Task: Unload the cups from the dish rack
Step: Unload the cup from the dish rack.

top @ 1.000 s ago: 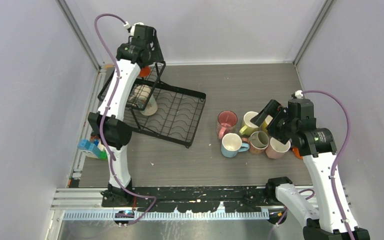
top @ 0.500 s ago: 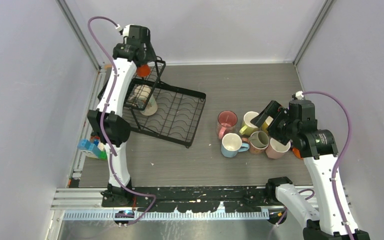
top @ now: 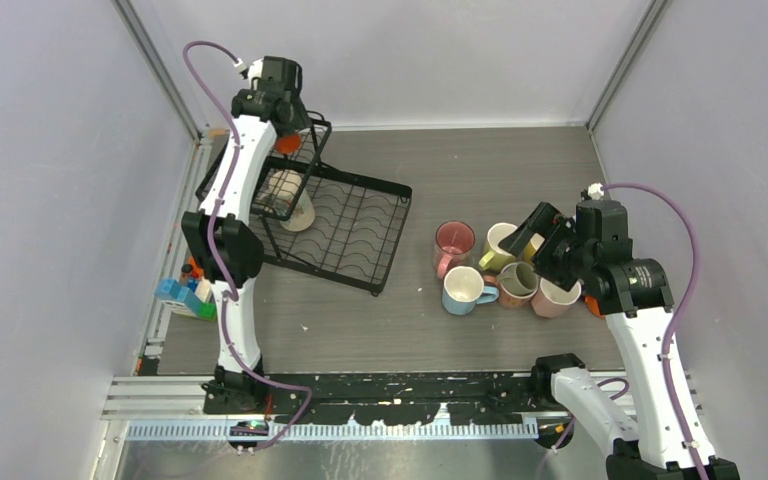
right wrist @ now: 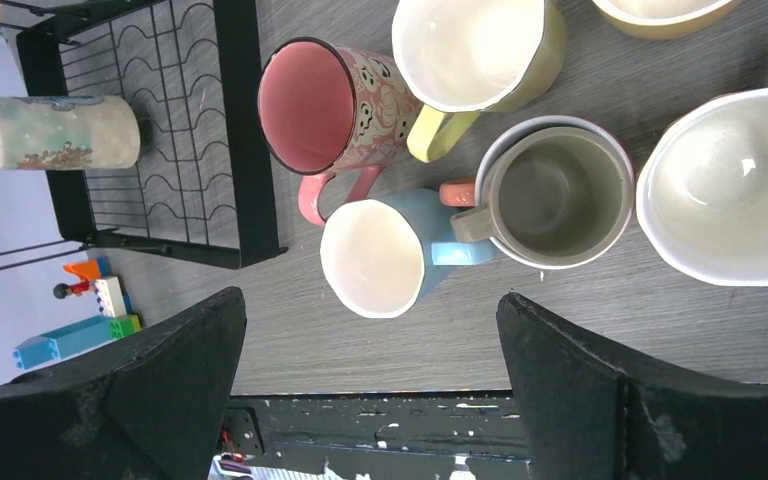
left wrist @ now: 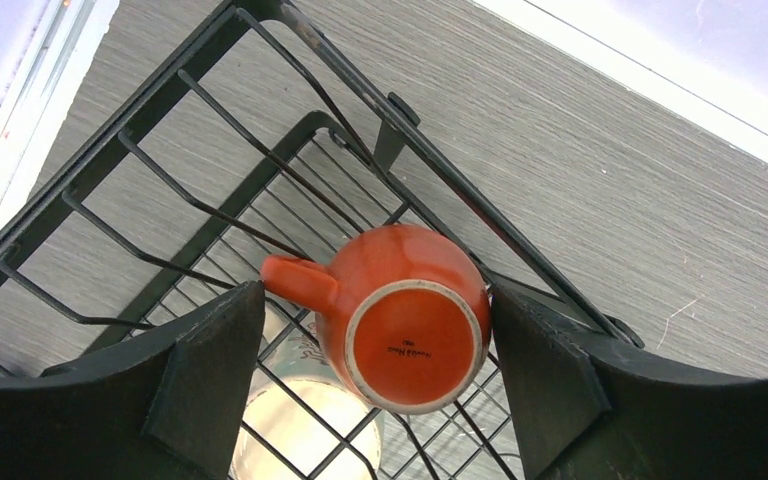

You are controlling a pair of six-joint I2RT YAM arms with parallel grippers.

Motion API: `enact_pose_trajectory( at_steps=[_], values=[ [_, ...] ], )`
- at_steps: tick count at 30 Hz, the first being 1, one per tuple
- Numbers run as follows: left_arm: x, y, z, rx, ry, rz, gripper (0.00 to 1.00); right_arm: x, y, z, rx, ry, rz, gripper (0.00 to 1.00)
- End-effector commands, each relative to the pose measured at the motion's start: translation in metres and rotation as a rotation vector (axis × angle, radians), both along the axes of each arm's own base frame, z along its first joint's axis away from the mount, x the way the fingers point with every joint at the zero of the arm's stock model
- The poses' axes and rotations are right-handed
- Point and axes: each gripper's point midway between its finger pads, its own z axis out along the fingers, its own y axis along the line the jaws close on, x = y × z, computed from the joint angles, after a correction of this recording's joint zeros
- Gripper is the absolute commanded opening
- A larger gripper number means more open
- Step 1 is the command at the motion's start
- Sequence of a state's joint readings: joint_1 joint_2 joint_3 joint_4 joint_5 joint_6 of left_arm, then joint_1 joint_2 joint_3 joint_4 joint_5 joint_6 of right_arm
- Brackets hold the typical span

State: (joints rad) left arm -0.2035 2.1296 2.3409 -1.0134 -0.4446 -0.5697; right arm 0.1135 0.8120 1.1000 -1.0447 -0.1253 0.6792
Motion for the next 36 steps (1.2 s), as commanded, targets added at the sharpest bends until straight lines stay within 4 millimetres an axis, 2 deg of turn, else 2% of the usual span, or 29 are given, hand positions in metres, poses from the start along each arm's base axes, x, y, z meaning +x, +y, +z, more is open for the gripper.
enact_pose_trajectory(
  at_steps=[1,3,9,17,36],
  values=[
    [0.011,0.003,0.005,-0.017,-0.045,0.026,0.82,0.005,0.003,0.006,0.016,-0.037,0.009,1.00],
    [0.011,0.002,0.004,-0.021,-0.044,0.021,0.78,0.005,0.003,0.006,0.016,-0.038,0.010,1.00],
    [0.007,0.002,0.010,-0.021,-0.055,0.015,0.56,0.006,0.003,0.006,0.017,-0.040,0.012,1.00],
    [-0.002,0.003,0.024,-0.017,-0.072,-0.002,0.42,0.008,0.004,0.002,0.024,-0.036,0.014,1.00],
    [-0.023,0.005,0.039,-0.011,-0.076,-0.041,0.36,0.011,0.008,-0.005,0.043,-0.034,0.016,1.00]
  ],
)
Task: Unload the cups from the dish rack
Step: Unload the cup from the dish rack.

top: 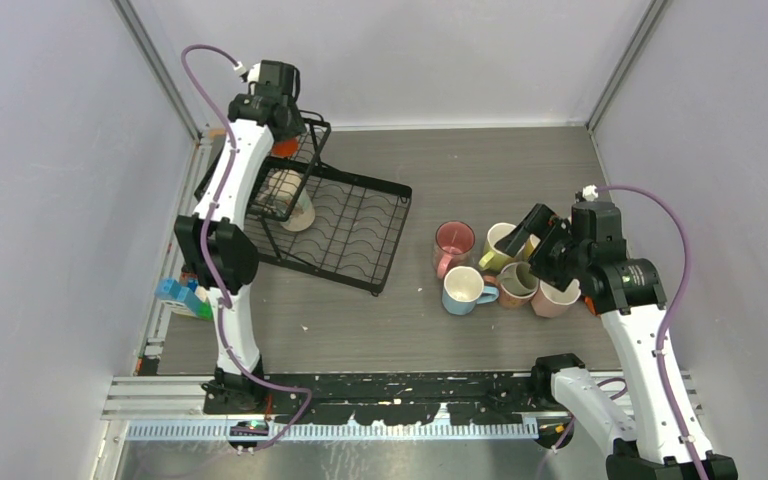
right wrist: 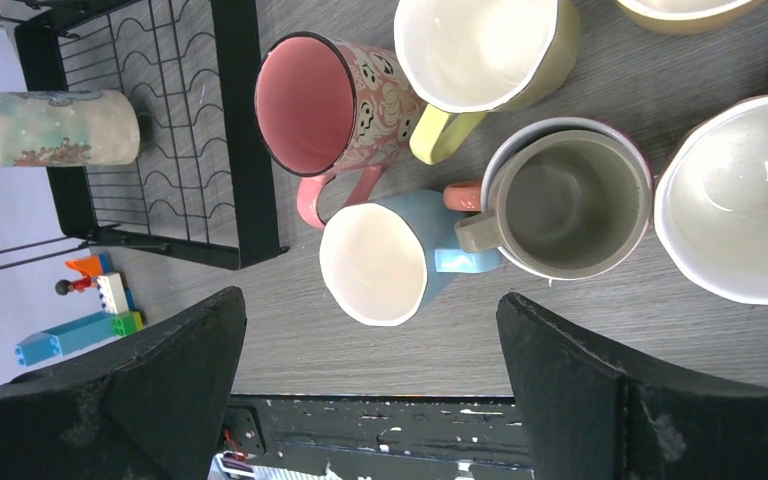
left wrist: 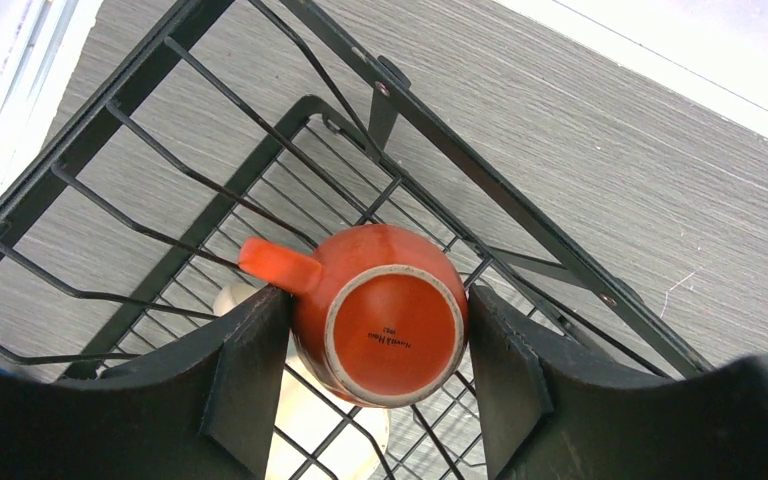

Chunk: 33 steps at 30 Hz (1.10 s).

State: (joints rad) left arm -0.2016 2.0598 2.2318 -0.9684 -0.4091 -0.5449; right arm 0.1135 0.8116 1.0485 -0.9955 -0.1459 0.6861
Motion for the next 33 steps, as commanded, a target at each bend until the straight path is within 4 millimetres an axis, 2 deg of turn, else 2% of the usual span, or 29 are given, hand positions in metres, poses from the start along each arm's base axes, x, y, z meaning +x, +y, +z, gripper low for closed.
enact_pose_trajectory(
  at_steps=[1,6,17,29,33],
  values=[
    [-0.013,0.007,0.040,-0.003,-0.082,-0.003,0.36,0.007,0.004,0.005,0.026,-0.039,0.007,1.00],
    [-0.015,0.008,0.042,0.001,-0.089,-0.007,0.35,0.009,0.005,0.005,0.032,-0.039,0.010,1.00],
    [-0.017,0.012,0.068,0.021,-0.148,-0.006,0.33,0.012,0.007,0.009,0.036,-0.050,0.018,1.00],
    [-0.028,0.007,0.112,-0.028,-0.233,-0.030,0.30,0.022,0.012,0.032,0.074,-0.114,0.021,1.00],
    [-0.033,0.002,0.127,-0.062,-0.262,-0.047,0.29,0.030,0.017,0.047,0.109,-0.155,0.018,1.00]
  ],
)
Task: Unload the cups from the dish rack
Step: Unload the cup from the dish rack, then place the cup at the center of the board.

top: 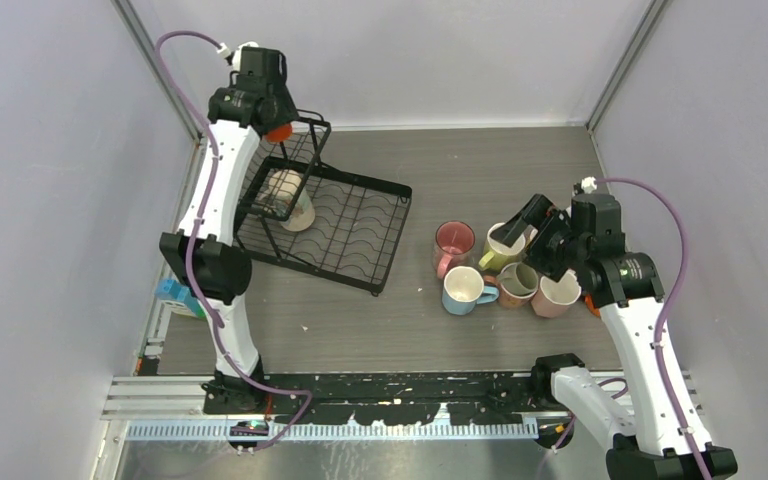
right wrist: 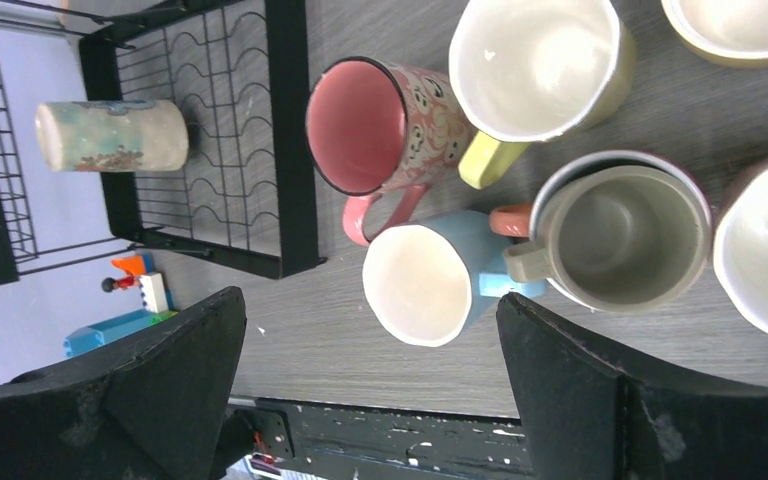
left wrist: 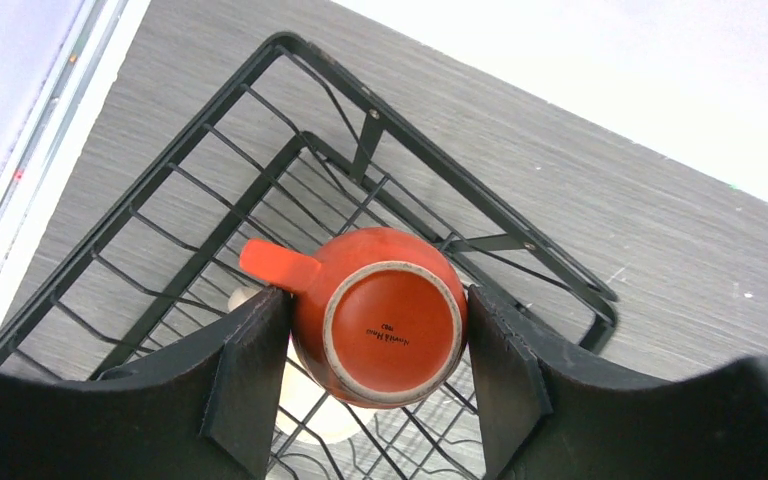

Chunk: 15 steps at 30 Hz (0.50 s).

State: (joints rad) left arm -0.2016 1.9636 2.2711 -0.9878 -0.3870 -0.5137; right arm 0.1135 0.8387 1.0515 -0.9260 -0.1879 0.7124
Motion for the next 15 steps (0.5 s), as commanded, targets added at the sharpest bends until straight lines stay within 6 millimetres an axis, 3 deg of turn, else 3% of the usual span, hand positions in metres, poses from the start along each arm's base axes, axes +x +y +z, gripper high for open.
enact_pose_trajectory(
  at_steps=[1,15],
  values=[
    [-0.018,0.000,0.073,-0.060,-0.166,-0.019,0.28,0.018,0.008,0.043,0.066,-0.134,0.000,1.00],
    [-0.049,-0.054,0.111,-0.369,-0.235,-0.197,0.25,0.045,0.027,0.087,0.198,-0.300,0.015,1.00]
  ],
)
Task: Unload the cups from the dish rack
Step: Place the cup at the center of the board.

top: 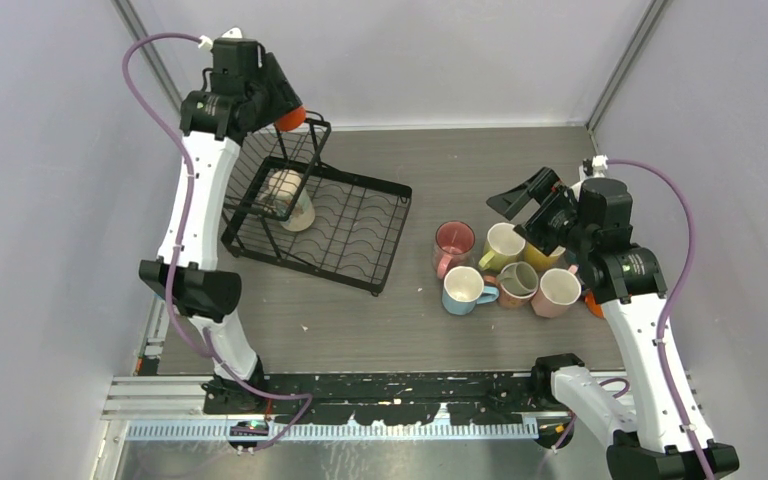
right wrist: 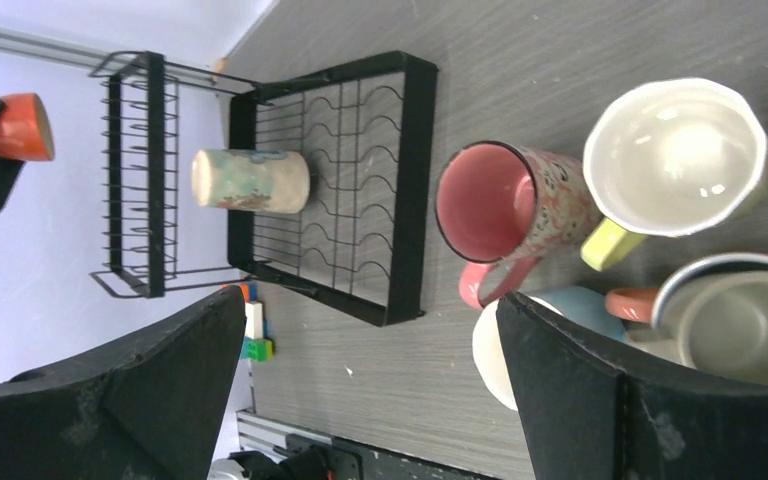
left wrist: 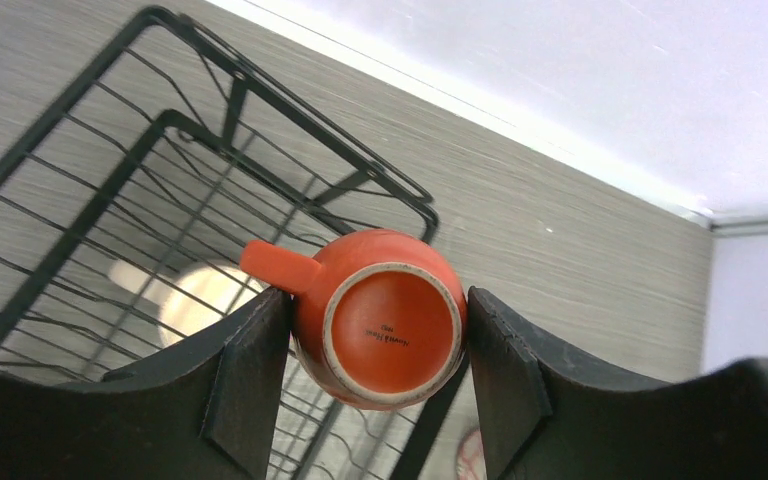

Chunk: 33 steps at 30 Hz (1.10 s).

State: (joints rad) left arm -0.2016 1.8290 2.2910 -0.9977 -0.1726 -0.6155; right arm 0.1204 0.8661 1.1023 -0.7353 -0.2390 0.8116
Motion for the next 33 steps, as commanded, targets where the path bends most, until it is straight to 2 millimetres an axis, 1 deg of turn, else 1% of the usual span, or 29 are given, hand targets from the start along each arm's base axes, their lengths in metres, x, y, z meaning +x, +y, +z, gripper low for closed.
enact_pose_trajectory(
  at_steps=[1,5,8,12,13,15,19,24,27,30,33],
  values=[
    [-0.020,-0.024,0.047,-0.160,-0.110,-0.088,0.25,0.014,0.012,0.037,0.071,-0.134,0.021,1.00],
    [-0.033,-0.047,0.053,-0.256,-0.108,-0.163,0.24,0.019,0.018,0.052,0.094,-0.198,0.030,1.00],
    [-0.044,-0.066,0.056,-0.325,-0.100,-0.218,0.23,0.023,0.027,0.064,0.107,-0.252,0.046,1.00],
    [-0.060,-0.092,0.058,-0.419,-0.084,-0.284,0.23,0.027,0.045,0.078,0.090,-0.329,0.074,1.00],
    [-0.063,-0.099,0.054,-0.437,-0.068,-0.299,0.23,0.029,0.051,0.081,0.085,-0.347,0.085,1.00],
    [-0.071,-0.112,0.053,-0.481,-0.049,-0.325,0.23,0.031,0.062,0.085,0.080,-0.375,0.111,1.00],
    [-0.083,-0.136,0.048,-0.581,-0.004,-0.386,0.22,0.036,0.082,0.091,0.080,-0.418,0.155,1.00],
    [-0.101,-0.168,0.040,-0.692,0.051,-0.453,0.22,0.037,0.101,0.097,0.091,-0.467,0.197,1.00],
    [-0.110,-0.186,0.031,-0.777,0.089,-0.486,0.22,0.036,0.109,0.097,0.094,-0.476,0.213,1.00],
    [-0.118,-0.199,0.022,-0.819,0.124,-0.499,0.22,0.033,0.114,0.094,0.095,-0.476,0.223,0.99],
    [-0.124,-0.211,0.018,-0.868,0.142,-0.515,0.22,0.031,0.117,0.090,0.098,-0.476,0.229,0.98]
  ],
)
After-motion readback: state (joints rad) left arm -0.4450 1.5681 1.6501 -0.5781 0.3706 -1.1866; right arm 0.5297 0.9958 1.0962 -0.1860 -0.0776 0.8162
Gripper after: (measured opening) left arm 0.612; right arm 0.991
